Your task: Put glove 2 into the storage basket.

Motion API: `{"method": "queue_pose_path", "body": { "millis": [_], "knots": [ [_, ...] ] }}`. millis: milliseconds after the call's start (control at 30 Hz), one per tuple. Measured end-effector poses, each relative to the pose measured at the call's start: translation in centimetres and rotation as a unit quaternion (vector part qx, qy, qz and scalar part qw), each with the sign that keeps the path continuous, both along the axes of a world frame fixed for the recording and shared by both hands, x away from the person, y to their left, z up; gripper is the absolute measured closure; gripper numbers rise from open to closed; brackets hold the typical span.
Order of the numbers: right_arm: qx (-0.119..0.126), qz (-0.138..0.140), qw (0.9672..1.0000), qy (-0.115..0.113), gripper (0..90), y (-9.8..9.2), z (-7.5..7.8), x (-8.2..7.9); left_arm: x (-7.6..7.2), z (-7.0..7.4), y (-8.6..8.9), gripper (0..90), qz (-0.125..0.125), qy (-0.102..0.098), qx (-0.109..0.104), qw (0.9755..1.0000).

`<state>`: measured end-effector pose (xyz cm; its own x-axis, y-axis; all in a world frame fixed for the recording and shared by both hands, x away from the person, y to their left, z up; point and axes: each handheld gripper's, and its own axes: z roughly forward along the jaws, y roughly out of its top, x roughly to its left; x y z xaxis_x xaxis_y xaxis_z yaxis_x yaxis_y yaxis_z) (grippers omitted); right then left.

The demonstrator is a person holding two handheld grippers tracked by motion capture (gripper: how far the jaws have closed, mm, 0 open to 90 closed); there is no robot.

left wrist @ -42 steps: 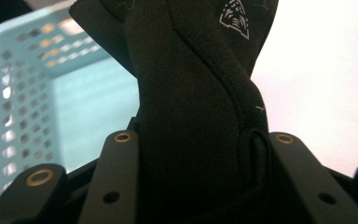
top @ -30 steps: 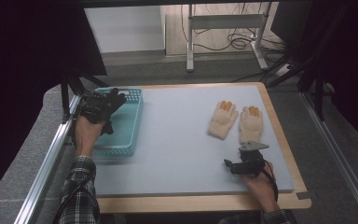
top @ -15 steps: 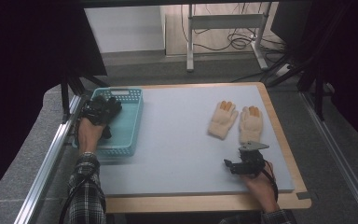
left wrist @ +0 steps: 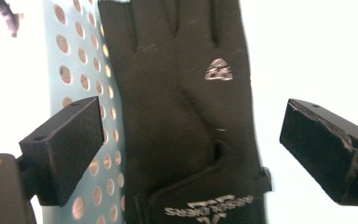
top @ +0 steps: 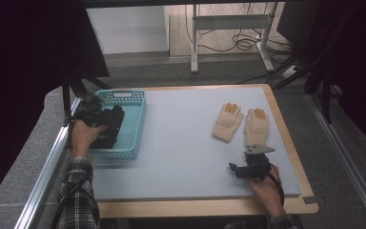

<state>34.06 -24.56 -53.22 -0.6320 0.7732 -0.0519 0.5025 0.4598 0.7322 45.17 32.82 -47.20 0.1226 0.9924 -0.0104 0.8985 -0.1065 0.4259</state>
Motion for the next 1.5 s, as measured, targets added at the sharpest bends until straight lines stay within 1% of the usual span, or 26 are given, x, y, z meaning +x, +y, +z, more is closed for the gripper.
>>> {"method": "queue_pose_path", "body": {
  "millis": [33,100,133,167,233,300,400,467,500,567,667,767,800,967,1033,1100,1200,1300,1333,1367,1433,1500],
  "knots": [
    [0.000,0.000,1.0000,0.000,19.0,0.0,0.0,0.0,-0.2,0.3,0.1,5.4,-0.002,-0.009,-0.009,0.9999],
    [0.000,0.000,1.0000,0.000,19.0,0.0,0.0,0.0,-0.6,0.8,0.2,4.7,-0.006,-0.020,-0.020,0.9996],
    [0.000,0.000,1.0000,0.000,19.0,0.0,0.0,0.0,-0.8,1.1,0.2,4.7,-0.009,-0.029,-0.031,0.9991],
    [0.000,0.000,1.0000,0.000,19.0,0.0,0.0,0.0,-1.0,1.4,0.1,4.6,-0.012,-0.038,-0.044,0.9982],
    [0.001,-0.001,1.0000,0.000,18.9,0.0,0.0,0.0,-1.4,1.8,-0.2,4.0,-0.021,-0.058,-0.072,0.9955],
    [0.001,-0.001,1.0000,0.000,18.9,0.0,0.0,0.0,-1.8,2.1,-0.8,3.5,-0.033,-0.071,-0.085,0.9933],
    [0.000,-0.001,1.0000,0.000,18.9,0.0,0.0,0.0,-2.2,2.4,-1.5,2.6,-0.049,-0.081,-0.085,0.9918],
    [0.000,-0.001,1.0000,0.000,18.9,0.0,0.0,0.0,-2.5,2.6,-2.1,2.1,-0.062,-0.091,-0.086,0.9902],
    [0.000,-0.001,1.0000,-0.001,18.8,0.0,0.0,0.0,-2.7,2.6,-2.3,1.9,-0.063,-0.094,-0.089,0.9896],
    [0.000,-0.001,1.0000,-0.001,18.9,0.0,0.0,0.0,-3.0,2.8,-2.8,1.5,-0.071,-0.105,-0.096,0.9873],
    [0.000,-0.001,1.0000,0.000,18.8,0.0,0.0,0.0,-3.6,3.0,-3.7,0.9,-0.088,-0.121,-0.101,0.9836],
    [0.000,-0.001,1.0000,0.000,18.8,0.0,0.0,0.0,-4.2,3.3,-4.6,0.3,-0.105,-0.132,-0.104,0.9802],
    [0.000,-0.001,1.0000,0.000,18.8,0.0,0.0,0.0,-4.4,3.3,-4.9,0.0,-0.108,-0.135,-0.105,0.9794],
    [0.000,-0.001,1.0000,0.000,18.8,0.0,0.0,0.0,-5.3,3.8,-7.0,0.0,-0.141,-0.150,-0.091,0.9744],
    [0.000,-0.001,1.0000,0.000,18.8,0.0,0.0,0.0,-5.5,4.0,-7.6,0.0,-0.151,-0.153,-0.090,0.9725],
    [0.000,-0.001,1.0000,0.000,18.8,0.0,0.0,0.0,-5.8,4.2,-8.5,0.0,-0.164,-0.157,-0.092,0.9696],
    [0.000,-0.001,1.0000,0.000,18.8,0.0,0.0,0.0,-6.2,4.4,-9.6,0.0,-0.179,-0.161,-0.094,0.9660],
    [0.000,-0.001,1.0000,0.000,18.8,0.0,0.0,0.0,-6.7,4.5,-10.9,0.0,-0.198,-0.167,-0.094,0.9613],
    [0.000,-0.001,1.0000,0.000,18.8,0.0,0.0,0.0,-6.9,4.6,-11.3,0.0,-0.202,-0.168,-0.096,0.9601],
    [0.000,-0.001,1.0000,0.000,18.8,0.0,0.0,0.0,-7.0,4.6,-11.8,0.0,-0.210,-0.169,-0.097,0.9581],
    [0.000,-0.001,1.0000,0.000,18.8,0.0,0.0,0.0,-7.3,4.5,-12.5,0.0,-0.219,-0.170,-0.097,0.9559],
    [0.000,-0.001,1.0000,0.000,18.8,0.0,0.0,0.0,-7.5,4.5,-13.3,0.0,-0.229,-0.173,-0.100,0.9528]
  ]
}}
